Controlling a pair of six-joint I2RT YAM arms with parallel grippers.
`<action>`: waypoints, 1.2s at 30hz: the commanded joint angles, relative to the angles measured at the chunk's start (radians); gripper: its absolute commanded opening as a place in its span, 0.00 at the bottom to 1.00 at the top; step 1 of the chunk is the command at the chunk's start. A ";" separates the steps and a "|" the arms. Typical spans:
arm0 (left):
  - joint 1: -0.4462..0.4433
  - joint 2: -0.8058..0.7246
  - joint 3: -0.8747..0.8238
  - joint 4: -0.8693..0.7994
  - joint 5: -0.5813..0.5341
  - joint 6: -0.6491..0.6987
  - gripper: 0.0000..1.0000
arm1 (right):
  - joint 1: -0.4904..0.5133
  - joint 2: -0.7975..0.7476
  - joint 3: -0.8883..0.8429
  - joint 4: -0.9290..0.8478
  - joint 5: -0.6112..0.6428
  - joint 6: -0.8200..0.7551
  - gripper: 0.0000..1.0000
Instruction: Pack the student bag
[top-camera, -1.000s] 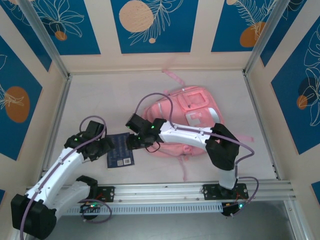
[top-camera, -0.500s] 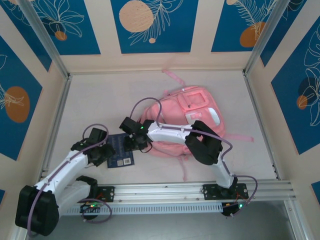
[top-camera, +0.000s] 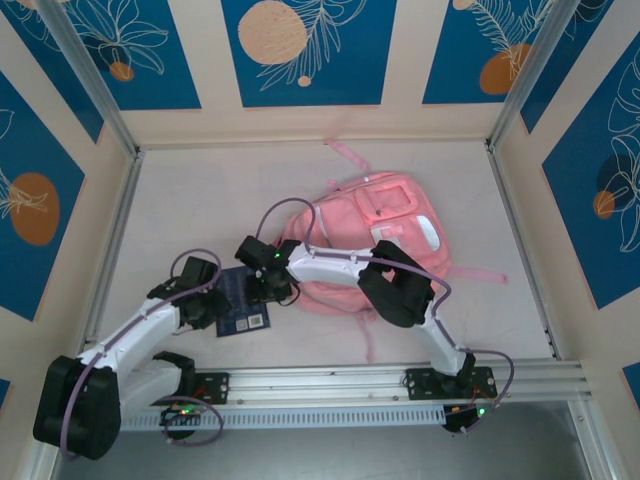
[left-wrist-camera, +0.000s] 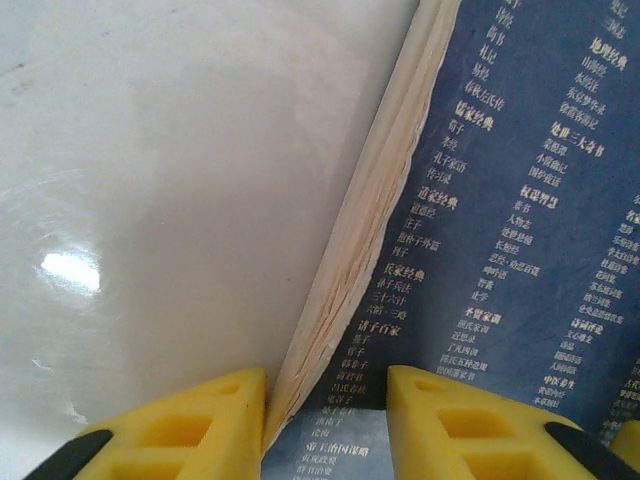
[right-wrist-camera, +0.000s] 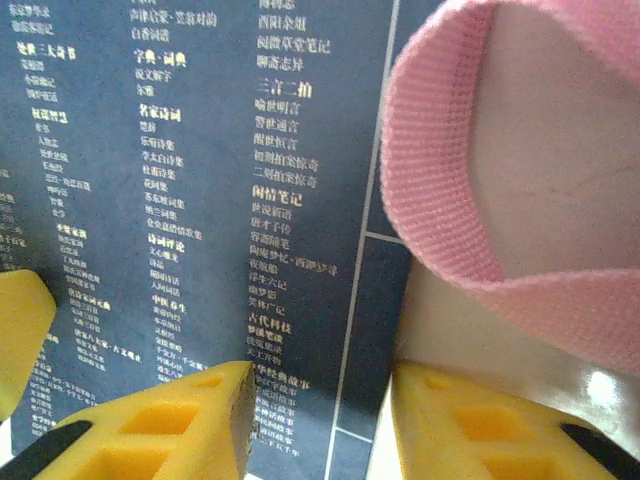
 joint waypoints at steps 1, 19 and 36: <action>0.008 0.038 -0.022 0.058 0.063 0.010 0.31 | -0.002 0.065 0.032 -0.043 -0.039 -0.034 0.41; 0.007 0.061 -0.045 0.093 0.114 0.033 0.24 | -0.113 -0.132 -0.180 0.344 -0.528 0.083 0.39; 0.008 -0.167 0.014 -0.084 0.154 0.028 0.54 | -0.114 -0.198 -0.235 0.276 -0.370 0.012 0.00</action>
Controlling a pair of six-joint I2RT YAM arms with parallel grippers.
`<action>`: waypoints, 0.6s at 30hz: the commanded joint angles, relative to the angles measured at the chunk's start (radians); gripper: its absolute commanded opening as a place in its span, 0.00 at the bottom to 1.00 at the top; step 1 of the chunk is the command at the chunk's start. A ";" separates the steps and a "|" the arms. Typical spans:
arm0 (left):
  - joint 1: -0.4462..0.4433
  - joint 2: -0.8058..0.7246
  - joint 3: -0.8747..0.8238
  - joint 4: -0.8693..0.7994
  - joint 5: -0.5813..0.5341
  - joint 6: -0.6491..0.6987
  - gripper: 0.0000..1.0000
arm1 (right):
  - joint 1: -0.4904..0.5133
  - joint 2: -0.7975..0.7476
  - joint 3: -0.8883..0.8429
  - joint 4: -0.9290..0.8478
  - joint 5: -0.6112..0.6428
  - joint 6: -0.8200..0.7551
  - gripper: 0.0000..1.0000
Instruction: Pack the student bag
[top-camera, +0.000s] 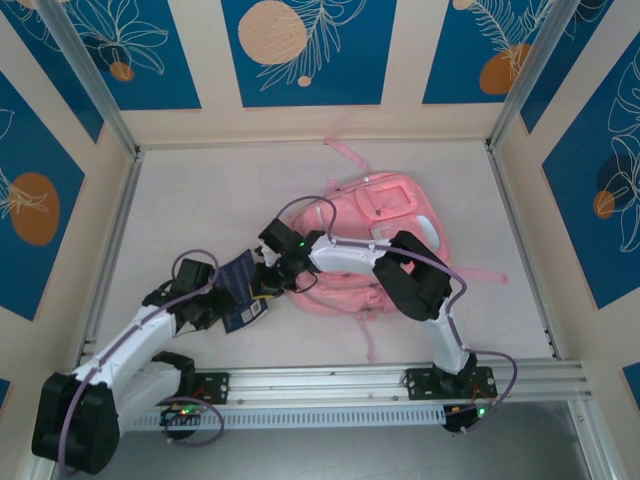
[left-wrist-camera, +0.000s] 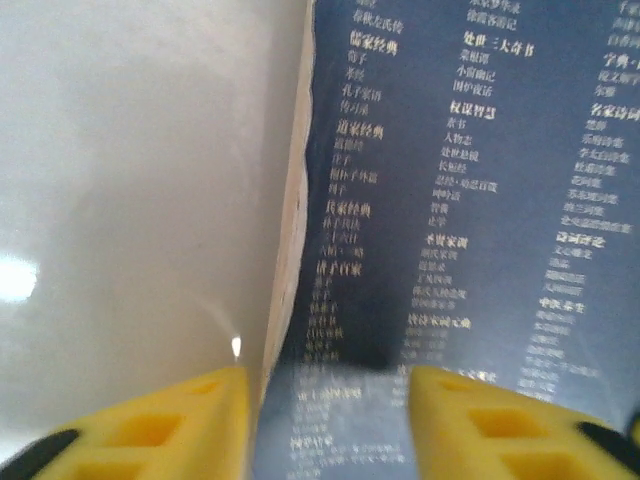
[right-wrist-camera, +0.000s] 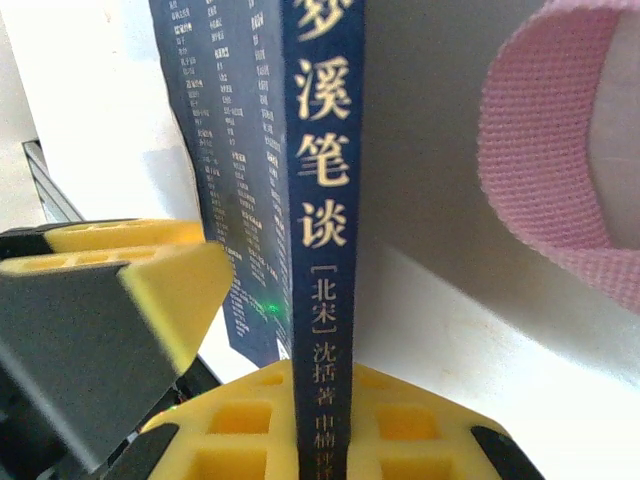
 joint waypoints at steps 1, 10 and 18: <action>0.000 -0.077 0.039 -0.091 0.056 0.009 0.61 | -0.001 -0.119 -0.057 0.020 0.041 -0.024 0.00; -0.001 -0.259 0.085 -0.021 0.274 0.000 0.95 | -0.060 -0.412 -0.334 0.254 0.072 0.097 0.00; -0.001 -0.285 0.120 0.040 0.373 -0.005 1.00 | -0.117 -0.630 -0.518 0.447 -0.019 0.131 0.00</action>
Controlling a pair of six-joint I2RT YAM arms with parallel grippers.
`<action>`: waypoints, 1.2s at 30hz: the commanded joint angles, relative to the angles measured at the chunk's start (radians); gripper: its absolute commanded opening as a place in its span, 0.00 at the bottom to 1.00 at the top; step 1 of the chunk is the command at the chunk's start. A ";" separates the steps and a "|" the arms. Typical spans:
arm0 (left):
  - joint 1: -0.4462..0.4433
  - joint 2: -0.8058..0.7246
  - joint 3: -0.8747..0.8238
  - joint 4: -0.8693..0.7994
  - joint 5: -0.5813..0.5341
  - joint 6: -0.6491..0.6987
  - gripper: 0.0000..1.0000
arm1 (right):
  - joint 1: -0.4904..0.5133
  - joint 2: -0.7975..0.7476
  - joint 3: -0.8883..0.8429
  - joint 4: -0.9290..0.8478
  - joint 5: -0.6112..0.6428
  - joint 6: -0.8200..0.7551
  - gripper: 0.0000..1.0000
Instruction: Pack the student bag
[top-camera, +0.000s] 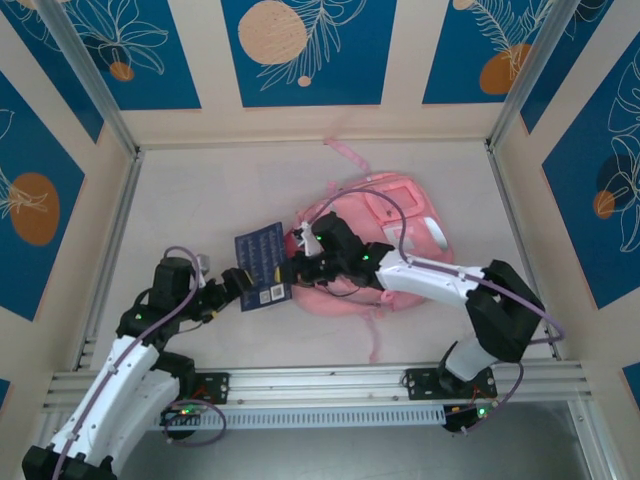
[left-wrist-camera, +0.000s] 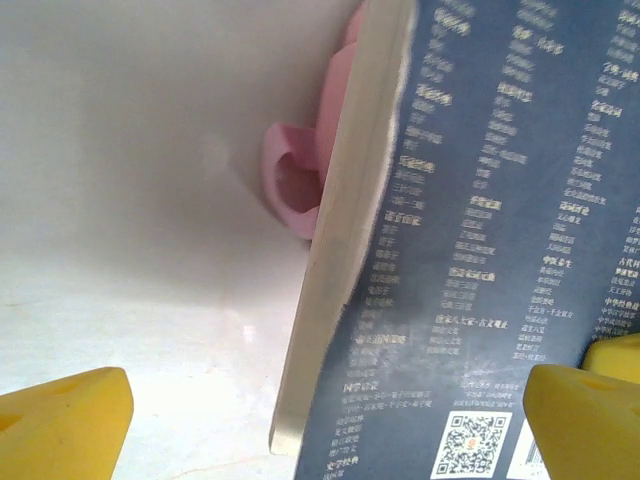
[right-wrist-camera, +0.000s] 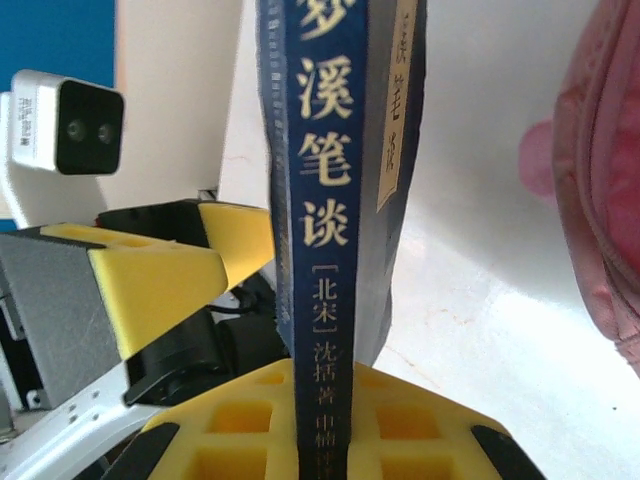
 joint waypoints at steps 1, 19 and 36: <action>-0.001 0.013 0.038 0.070 0.112 -0.005 1.00 | -0.040 -0.090 -0.051 0.128 -0.071 0.023 0.00; -0.034 0.074 0.098 0.420 0.401 -0.100 0.94 | -0.153 -0.390 -0.228 0.233 -0.243 0.022 0.00; -0.198 0.168 0.003 0.578 0.293 -0.147 1.00 | -0.160 -0.377 -0.258 0.392 -0.319 0.138 0.00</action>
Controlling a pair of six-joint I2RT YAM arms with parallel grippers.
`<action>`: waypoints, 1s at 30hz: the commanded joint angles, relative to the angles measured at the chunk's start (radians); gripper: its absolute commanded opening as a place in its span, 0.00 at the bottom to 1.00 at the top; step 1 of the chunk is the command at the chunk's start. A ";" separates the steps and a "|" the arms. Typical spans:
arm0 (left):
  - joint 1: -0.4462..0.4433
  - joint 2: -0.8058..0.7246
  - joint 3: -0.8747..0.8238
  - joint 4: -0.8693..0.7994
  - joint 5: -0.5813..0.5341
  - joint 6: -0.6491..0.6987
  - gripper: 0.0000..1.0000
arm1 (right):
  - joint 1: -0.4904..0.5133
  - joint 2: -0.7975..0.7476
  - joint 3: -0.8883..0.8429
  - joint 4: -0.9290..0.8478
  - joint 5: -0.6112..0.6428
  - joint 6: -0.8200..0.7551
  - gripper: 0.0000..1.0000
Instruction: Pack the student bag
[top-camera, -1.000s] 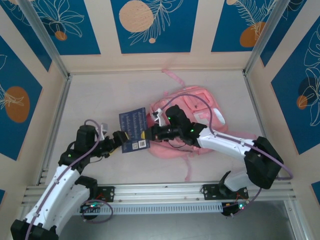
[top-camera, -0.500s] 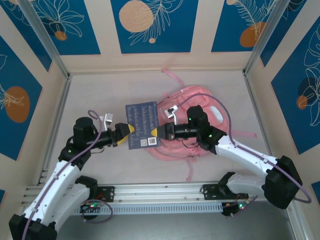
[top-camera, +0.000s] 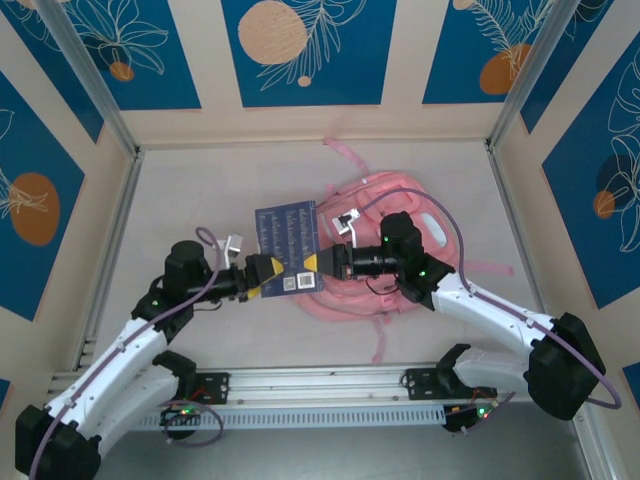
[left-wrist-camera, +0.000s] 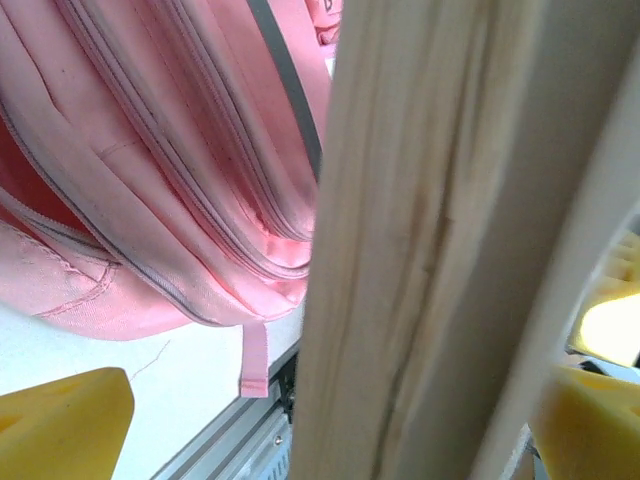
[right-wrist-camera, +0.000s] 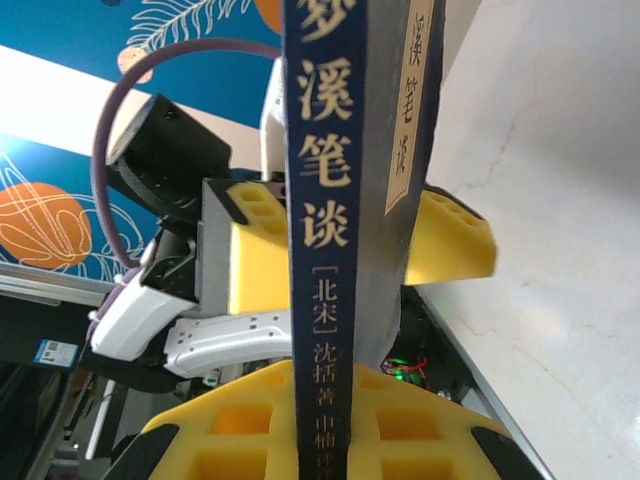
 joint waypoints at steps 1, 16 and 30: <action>-0.035 0.025 -0.006 0.095 -0.019 -0.004 0.98 | 0.004 -0.001 -0.002 0.082 -0.043 0.025 0.00; -0.052 -0.050 0.001 0.122 -0.065 0.009 0.58 | -0.030 -0.014 -0.044 -0.063 0.025 -0.051 0.00; -0.051 -0.051 0.001 0.149 -0.019 0.044 0.00 | -0.062 -0.041 -0.015 -0.096 -0.017 -0.083 0.42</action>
